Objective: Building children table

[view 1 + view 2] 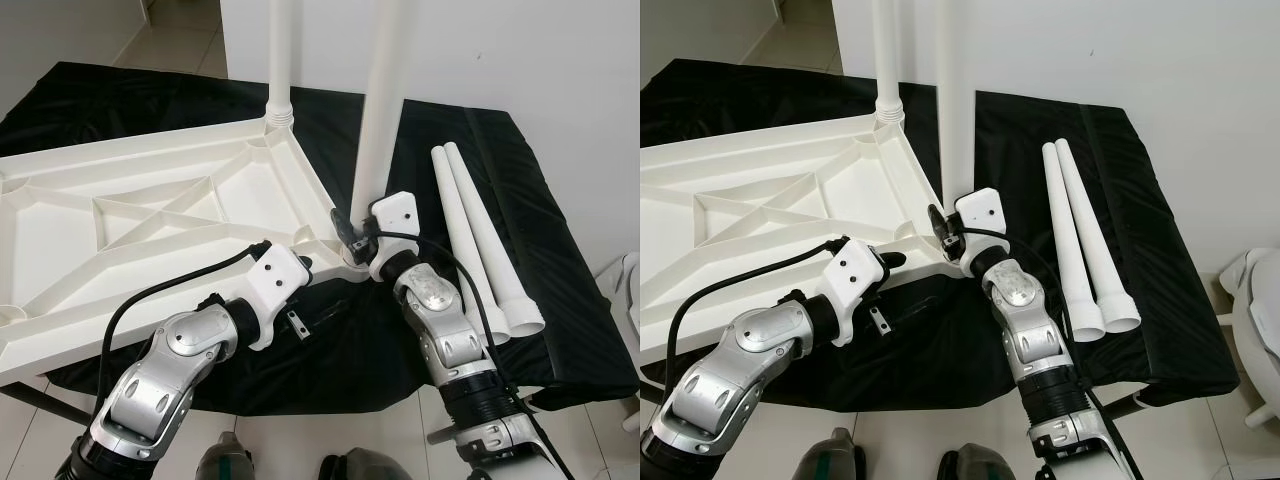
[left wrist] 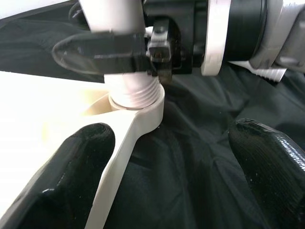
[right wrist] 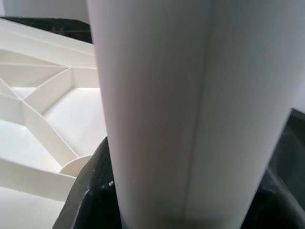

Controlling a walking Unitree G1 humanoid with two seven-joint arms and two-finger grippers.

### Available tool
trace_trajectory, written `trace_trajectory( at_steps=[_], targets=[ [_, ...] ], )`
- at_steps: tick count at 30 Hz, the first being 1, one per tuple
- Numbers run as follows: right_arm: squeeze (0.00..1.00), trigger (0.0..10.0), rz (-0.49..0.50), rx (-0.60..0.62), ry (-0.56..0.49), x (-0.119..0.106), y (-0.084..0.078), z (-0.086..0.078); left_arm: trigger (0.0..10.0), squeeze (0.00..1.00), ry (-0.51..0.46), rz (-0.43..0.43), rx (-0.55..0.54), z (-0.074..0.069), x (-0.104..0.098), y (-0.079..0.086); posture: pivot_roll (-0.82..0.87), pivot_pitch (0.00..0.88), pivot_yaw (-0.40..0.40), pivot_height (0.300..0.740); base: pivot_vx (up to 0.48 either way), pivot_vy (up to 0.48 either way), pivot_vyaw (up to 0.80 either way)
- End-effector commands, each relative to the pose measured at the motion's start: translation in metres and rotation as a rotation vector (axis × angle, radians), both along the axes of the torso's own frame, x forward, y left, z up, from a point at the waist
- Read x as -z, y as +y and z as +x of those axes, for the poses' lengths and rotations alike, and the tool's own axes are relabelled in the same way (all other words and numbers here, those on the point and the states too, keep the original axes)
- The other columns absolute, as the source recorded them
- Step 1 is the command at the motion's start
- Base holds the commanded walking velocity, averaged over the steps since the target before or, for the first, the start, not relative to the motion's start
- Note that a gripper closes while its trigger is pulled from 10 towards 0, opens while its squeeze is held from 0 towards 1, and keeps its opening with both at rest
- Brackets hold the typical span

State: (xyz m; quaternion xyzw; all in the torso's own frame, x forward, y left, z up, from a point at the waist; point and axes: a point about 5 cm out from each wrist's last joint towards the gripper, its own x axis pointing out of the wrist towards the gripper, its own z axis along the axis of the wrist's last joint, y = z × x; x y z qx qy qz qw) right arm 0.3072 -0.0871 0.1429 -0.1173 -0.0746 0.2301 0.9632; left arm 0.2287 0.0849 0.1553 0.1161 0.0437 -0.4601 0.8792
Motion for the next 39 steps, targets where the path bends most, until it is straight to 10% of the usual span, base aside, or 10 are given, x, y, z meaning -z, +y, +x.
trace_trajectory(
  at_steps=[1,12,39],
  targets=[
    [0.0,10.0,-0.007,0.058,0.107,0.02,-0.012,0.001,10.0,0.0,-0.012,-0.007,-0.02,-0.001,-0.003,-0.002,0.07,0.047,-0.063,0.74,0.0,0.0,0.0],
    [0.0,10.0,0.329,0.19,0.314,0.027,-0.032,0.013,10.0,0.0,-0.018,-0.007,-0.024,0.0,-0.005,-0.001,0.08,0.043,-0.064,0.74,0.0,0.0,0.0],
    [0.0,10.0,0.256,0.092,0.178,0.026,-0.025,-0.009,10.0,0.0,-0.035,-0.005,-0.031,0.005,-0.007,0.001,0.07,0.035,-0.062,0.74,0.0,0.0,0.0]
  ],
)
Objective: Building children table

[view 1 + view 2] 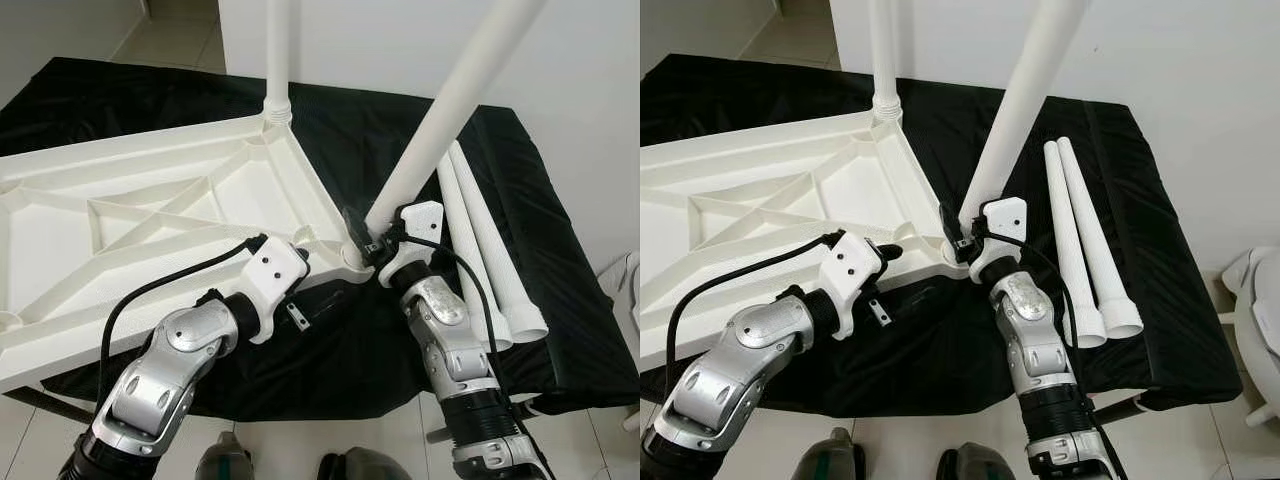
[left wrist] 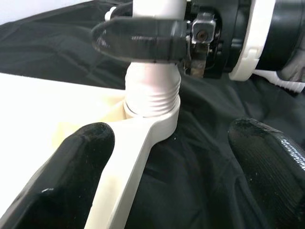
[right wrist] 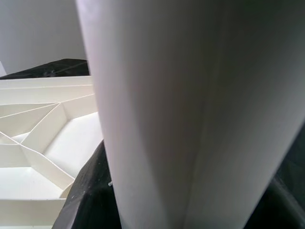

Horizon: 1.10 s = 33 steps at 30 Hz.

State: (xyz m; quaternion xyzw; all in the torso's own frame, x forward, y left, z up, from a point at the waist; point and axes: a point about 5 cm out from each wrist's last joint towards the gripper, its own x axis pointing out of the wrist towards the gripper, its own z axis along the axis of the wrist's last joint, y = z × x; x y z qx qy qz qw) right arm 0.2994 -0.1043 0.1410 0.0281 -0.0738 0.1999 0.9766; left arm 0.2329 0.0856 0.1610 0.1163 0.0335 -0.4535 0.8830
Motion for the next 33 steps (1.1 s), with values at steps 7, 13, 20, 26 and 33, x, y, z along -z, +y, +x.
trace_trajectory(
  at_steps=[7,13,20,26,33],
  targets=[
    [0.0,10.0,-0.098,-0.01,0.165,0.021,0.001,0.011,10.0,0.0,-0.013,0.005,-0.014,0.001,-0.001,0.0,0.07,0.029,-0.05,0.74,0.0,0.0,0.0],
    [0.0,10.0,-0.157,-0.055,0.209,0.019,0.006,0.022,10.0,0.0,-0.017,0.006,-0.011,0.002,-0.002,-0.001,0.07,0.026,-0.053,0.74,0.0,0.0,0.0],
    [0.0,10.0,-0.182,-0.075,0.254,0.028,0.008,0.024,10.0,0.0,-0.02,0.003,-0.017,0.001,-0.003,0.0,0.08,0.028,-0.06,0.74,0.0,0.0,0.0],
    [0.0,10.0,-0.169,-0.071,0.265,0.027,0.008,0.025,10.0,0.0,-0.02,0.001,-0.018,0.001,-0.003,0.0,0.08,0.029,-0.059,0.74,0.0,0.0,0.0],
    [0.0,10.0,-0.135,-0.001,0.273,0.028,0.009,0.026,10.0,0.0,-0.021,0.001,-0.017,0.002,-0.003,0.0,0.07,0.03,-0.057,0.74,0.0,0.0,0.0]
  ],
)
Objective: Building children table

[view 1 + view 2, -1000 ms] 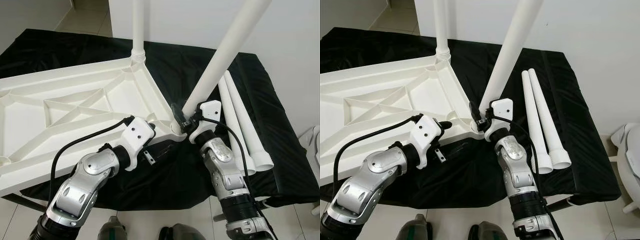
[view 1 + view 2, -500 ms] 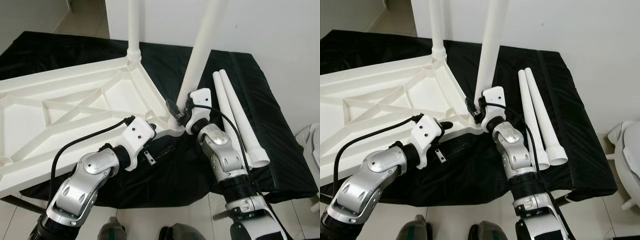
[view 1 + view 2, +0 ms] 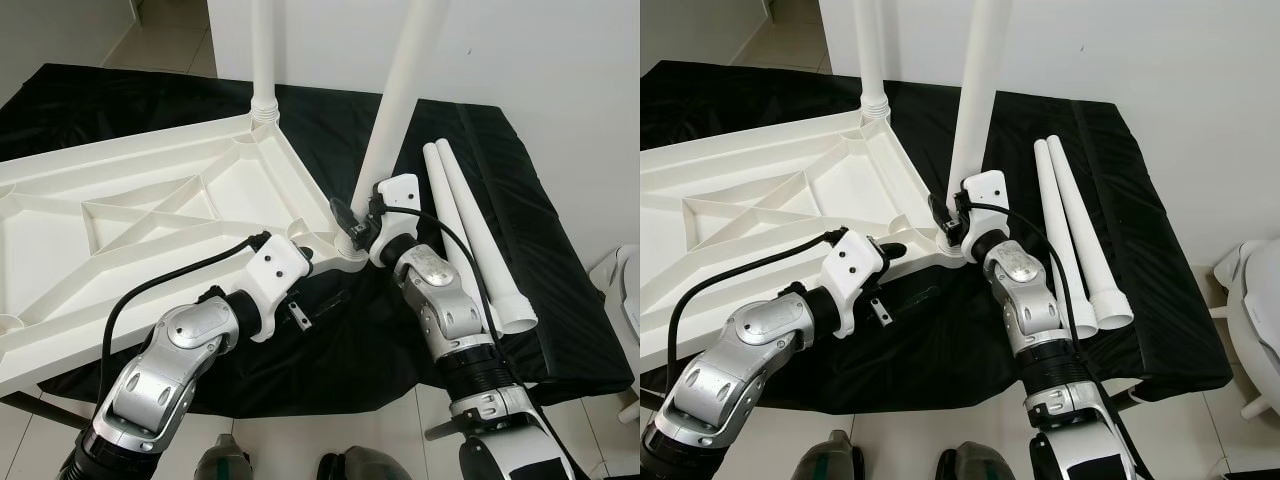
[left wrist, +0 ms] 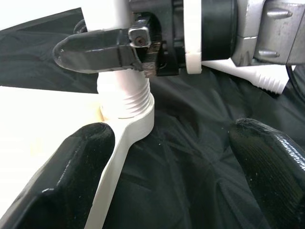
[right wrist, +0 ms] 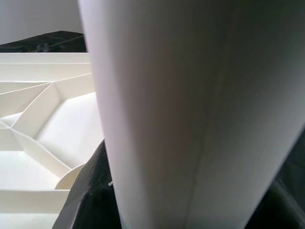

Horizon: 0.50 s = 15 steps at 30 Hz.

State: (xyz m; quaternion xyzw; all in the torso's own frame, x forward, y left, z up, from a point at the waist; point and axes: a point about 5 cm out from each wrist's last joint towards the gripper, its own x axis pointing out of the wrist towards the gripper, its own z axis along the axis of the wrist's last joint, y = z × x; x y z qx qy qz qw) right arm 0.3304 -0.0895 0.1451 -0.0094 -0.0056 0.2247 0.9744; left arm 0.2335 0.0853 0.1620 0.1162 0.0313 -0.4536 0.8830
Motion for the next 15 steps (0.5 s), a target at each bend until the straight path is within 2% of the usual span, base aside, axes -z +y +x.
trace_trajectory(
  at_steps=[1,4,7,8,9,11,13,15],
  targets=[
    [0.0,10.0,-0.038,0.052,0.153,0.032,-0.006,-0.005,10.0,0.0,-0.017,0.003,-0.018,0.001,-0.002,0.0,0.07,0.03,-0.057,0.74,0.0,0.0,0.0],
    [0.0,10.0,0.009,0.172,0.155,0.032,-0.005,0.0,10.0,0.0,-0.018,0.0,-0.017,0.001,-0.002,-0.001,0.07,0.029,-0.057,0.74,0.0,0.0,0.0],
    [0.0,10.0,0.009,0.172,0.155,0.032,-0.005,0.0,10.0,0.0,-0.018,0.0,-0.017,0.001,-0.002,-0.001,0.07,0.029,-0.057,0.74,0.0,0.0,0.0],
    [0.0,10.0,0.018,0.238,0.145,0.031,-0.004,0.003,10.0,0.0,-0.019,-0.001,-0.016,0.001,-0.002,-0.001,0.07,0.024,-0.057,0.74,0.0,0.0,0.0],
    [0.0,10.0,0.018,0.238,0.145,0.031,-0.004,0.003,10.0,0.0,-0.019,-0.001,-0.016,0.001,-0.002,-0.001,0.07,0.024,-0.057,0.74,0.0,0.0,0.0],
    [0.0,10.0,0.023,0.283,0.139,0.03,0.0,0.006,10.0,0.0,-0.02,-0.003,-0.015,0.002,-0.003,-0.002,0.08,0.023,-0.058,0.74,0.0,0.0,0.0],
    [0.0,10.0,0.019,0.35,0.114,0.026,0.013,0.013,10.0,0.0,-0.026,-0.009,-0.021,0.003,-0.004,-0.001,0.09,0.019,-0.065,0.74,0.0,0.0,0.0],
    [0.0,10.0,0.017,0.368,0.101,0.023,0.019,0.017,10.0,0.0,-0.03,-0.011,-0.025,0.003,-0.005,-0.001,0.09,0.018,-0.071,0.74,0.0,0.0,0.0]
  ],
)
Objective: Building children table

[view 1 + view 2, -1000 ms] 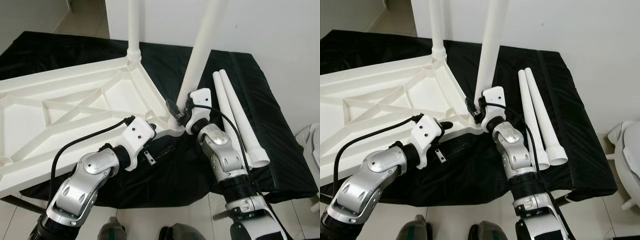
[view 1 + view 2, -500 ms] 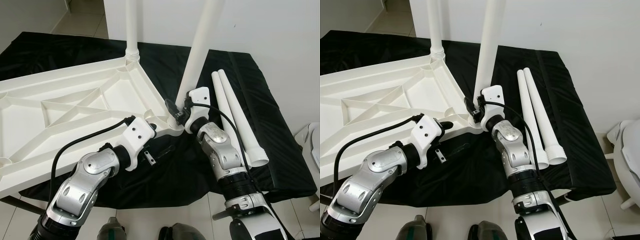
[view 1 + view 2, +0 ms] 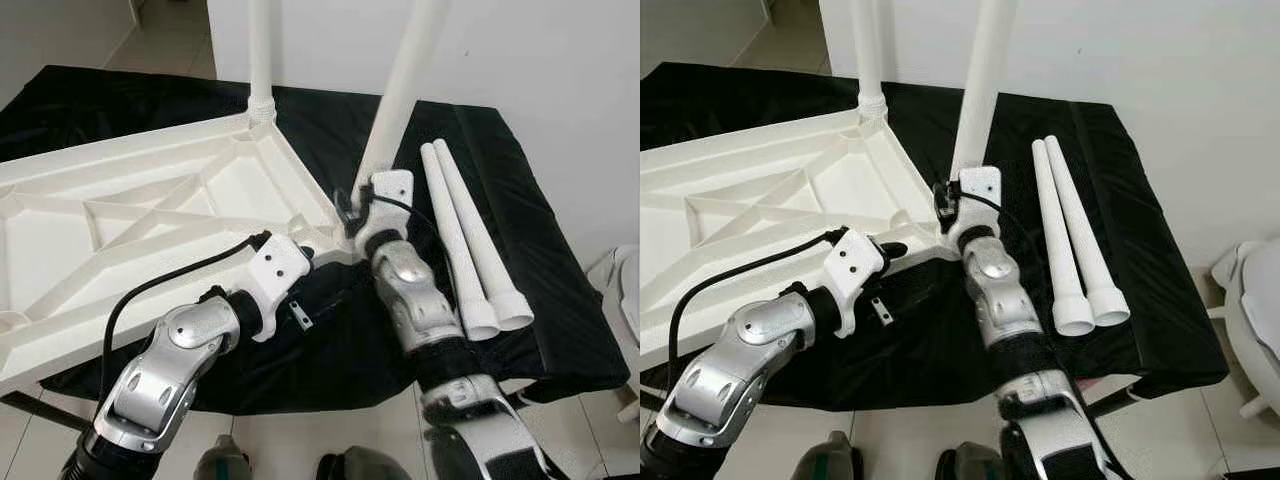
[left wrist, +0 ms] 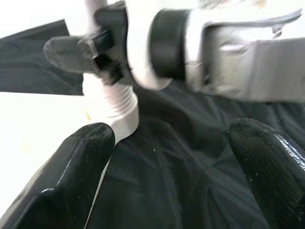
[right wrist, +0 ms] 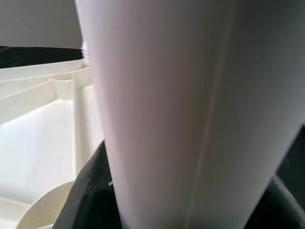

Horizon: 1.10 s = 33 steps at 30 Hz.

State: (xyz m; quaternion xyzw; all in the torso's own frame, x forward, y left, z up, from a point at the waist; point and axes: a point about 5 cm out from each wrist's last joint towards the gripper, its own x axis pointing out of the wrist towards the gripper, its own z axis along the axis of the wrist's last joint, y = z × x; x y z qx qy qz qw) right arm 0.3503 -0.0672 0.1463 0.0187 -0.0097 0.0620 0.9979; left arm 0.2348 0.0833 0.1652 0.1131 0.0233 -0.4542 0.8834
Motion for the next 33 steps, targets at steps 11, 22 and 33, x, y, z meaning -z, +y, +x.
trace_trajectory(
  at_steps=[11,22,33],
  targets=[
    [0.0,10.0,0.01,0.135,0.113,0.023,0.011,0.0,10.0,0.0,-0.023,-0.009,-0.046,0.001,-0.002,0.001,0.11,0.019,-0.097,0.74,0.0,0.0,0.0],
    [1.0,10.0,0.063,0.063,0.029,0.017,0.007,-0.001,10.0,0.0,-0.018,-0.014,-0.052,-0.002,-0.001,0.0,0.11,0.025,-0.099,0.74,0.0,0.0,0.0],
    [1.0,10.0,0.092,-0.131,-0.101,0.006,-0.007,-0.005,10.0,0.0,-0.019,-0.02,-0.05,-0.002,-0.001,-0.002,0.1,0.016,-0.103,0.74,0.0,0.0,0.0]
  ],
)
